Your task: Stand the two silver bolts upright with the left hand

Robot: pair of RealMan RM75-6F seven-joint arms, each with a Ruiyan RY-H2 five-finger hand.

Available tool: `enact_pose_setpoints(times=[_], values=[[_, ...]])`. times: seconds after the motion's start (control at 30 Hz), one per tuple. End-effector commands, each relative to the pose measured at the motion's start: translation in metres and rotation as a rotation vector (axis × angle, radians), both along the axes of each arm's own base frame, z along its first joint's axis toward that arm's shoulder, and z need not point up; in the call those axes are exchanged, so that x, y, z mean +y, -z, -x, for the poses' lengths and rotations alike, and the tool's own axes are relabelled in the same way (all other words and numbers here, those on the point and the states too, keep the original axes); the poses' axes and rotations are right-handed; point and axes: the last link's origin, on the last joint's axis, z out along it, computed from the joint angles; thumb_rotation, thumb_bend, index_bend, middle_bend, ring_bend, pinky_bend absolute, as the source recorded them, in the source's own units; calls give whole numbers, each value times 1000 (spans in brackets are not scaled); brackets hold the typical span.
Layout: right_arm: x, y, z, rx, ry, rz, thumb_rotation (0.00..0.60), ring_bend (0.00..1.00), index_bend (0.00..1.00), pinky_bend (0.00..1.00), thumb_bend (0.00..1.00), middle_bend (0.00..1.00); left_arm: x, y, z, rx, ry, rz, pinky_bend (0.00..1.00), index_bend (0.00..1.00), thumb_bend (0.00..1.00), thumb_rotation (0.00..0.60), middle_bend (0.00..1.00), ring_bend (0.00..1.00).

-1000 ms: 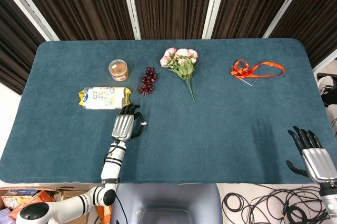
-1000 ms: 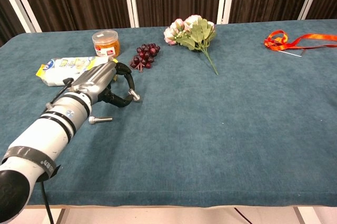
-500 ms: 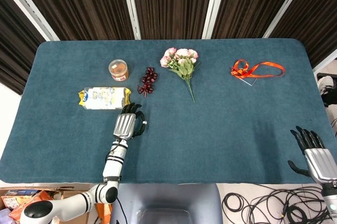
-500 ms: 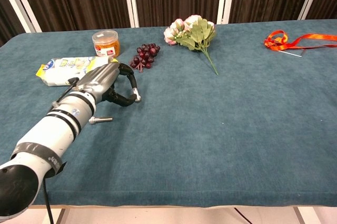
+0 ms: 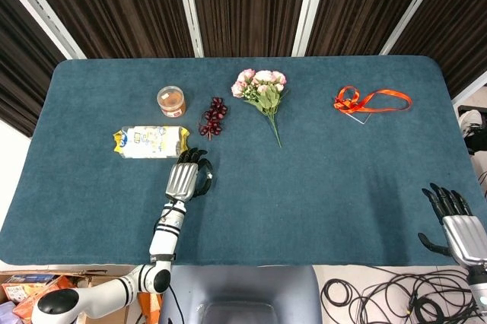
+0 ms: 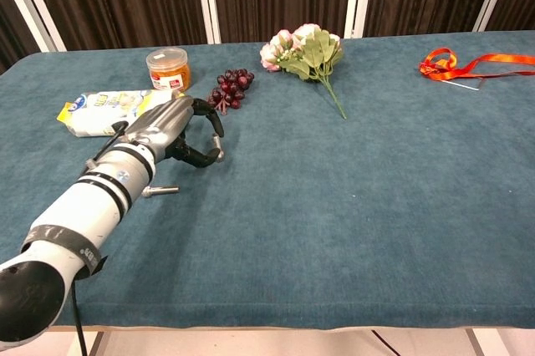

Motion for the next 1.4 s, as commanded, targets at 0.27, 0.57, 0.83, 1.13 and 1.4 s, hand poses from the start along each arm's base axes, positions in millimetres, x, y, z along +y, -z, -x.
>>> enact_pose_setpoints(times=[0.27, 0.57, 0.83, 1.13, 1.4], values=[[2, 0, -2, 3, -11, 6, 600, 0, 0, 0, 209, 0, -38, -27, 15, 27, 103, -32, 121, 428, 375, 600, 195, 98], [2, 7, -4, 15, -13, -22, 600, 0, 0, 0, 209, 0, -68, -32, 35, 168, 79, 13, 113, 442, 379, 600, 168, 72], [0, 9, -6, 6, -24, -40, 600, 0, 0, 0, 209, 0, -61, -25, 53, 217, 4, 24, 109, 441, 376, 600, 167, 71], [0, 10, -6, 5, -26, -38, 600, 0, 0, 0, 210, 0, -57, -21, 58, 227, -20, 29, 109, 493, 385, 600, 168, 71], [0, 12, -5, 15, -12, -49, 600, 0, 0, 0, 210, 0, -57, -17, 55, 220, -17, 40, 109, 503, 381, 600, 168, 72]])
